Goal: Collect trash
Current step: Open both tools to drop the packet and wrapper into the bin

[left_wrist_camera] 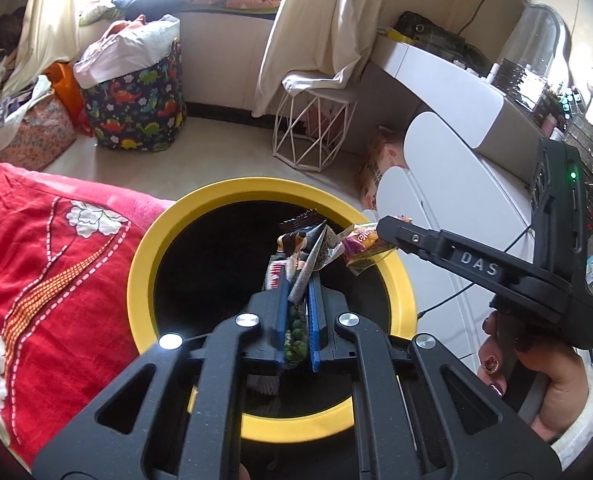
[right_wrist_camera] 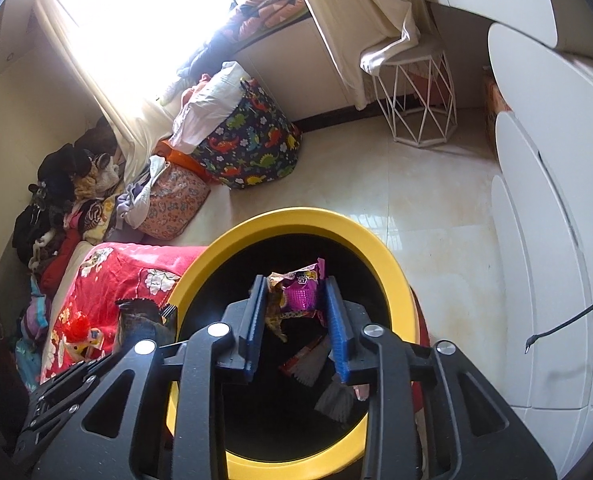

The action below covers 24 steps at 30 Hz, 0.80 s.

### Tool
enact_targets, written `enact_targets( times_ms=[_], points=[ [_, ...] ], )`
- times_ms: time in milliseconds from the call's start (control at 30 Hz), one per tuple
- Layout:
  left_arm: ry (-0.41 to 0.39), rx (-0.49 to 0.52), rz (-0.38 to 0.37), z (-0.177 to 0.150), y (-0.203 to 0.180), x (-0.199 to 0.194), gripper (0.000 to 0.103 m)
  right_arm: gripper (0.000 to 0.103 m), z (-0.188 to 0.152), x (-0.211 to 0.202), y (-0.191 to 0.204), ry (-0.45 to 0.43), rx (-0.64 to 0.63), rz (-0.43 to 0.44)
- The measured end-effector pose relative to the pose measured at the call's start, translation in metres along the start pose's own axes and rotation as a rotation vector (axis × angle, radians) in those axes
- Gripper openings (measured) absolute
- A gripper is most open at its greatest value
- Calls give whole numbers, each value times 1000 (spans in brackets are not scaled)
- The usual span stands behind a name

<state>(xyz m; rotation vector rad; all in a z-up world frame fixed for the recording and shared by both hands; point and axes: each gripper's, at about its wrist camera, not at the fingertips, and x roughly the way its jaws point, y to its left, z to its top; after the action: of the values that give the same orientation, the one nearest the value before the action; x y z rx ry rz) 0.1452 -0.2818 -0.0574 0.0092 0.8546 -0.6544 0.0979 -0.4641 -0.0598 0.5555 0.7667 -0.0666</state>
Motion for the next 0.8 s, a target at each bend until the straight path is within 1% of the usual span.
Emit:
enact_targets(
  times_ms=[33, 67, 100, 133, 200, 267, 300, 333, 367, 400, 467, 533, 700, 800],
  points=[
    [3, -3, 4, 0, 1, 1, 5, 40, 0, 0, -2, -1, 12, 2],
    [6, -7, 6, -1, 3, 2, 5, 47, -1, -1, -3, -7, 24, 1],
    [7, -10, 10, -1, 4, 2, 13, 51, -1, -1, -4, -8, 28, 0],
    [7, -14, 13, -2, 6, 2, 30, 57, -2, 0, -4, -5, 28, 1],
    [0, -21, 17, -2, 9, 0, 54, 57, -2, 0, -4, -2, 34, -1],
    [-9, -26, 21, -2, 11, -3, 54, 60, -2, -1, -4, -5, 35, -2],
    [-13, -34, 27, -3, 13, -5, 58, 61, -2, -1, -4, -4, 34, -3],
    [-17, -42, 30, -3, 15, -7, 66, 62, -2, -3, -3, -9, 31, -6],
    [-23, -51, 34, -3, 17, -9, 71, 63, -2, -3, -4, -10, 29, -5],
    [-31, -61, 39, -3, 20, -13, 78, 63, -2, -4, -3, -12, 26, -5],
    [-42, -75, 56, -3, 24, -18, 81, 66, -2, -6, 0, -17, 15, -10],
    [-52, -85, 80, -3, 28, -24, 87, 66, -2, -7, 2, -21, 9, -11],
    [-73, -105, 122, -6, 37, -39, 92, 69, -5, -8, 13, -18, -18, -8],
    [-87, -105, 144, -7, 42, -49, 92, 69, -7, -9, 21, -17, -33, -5]
  ],
)
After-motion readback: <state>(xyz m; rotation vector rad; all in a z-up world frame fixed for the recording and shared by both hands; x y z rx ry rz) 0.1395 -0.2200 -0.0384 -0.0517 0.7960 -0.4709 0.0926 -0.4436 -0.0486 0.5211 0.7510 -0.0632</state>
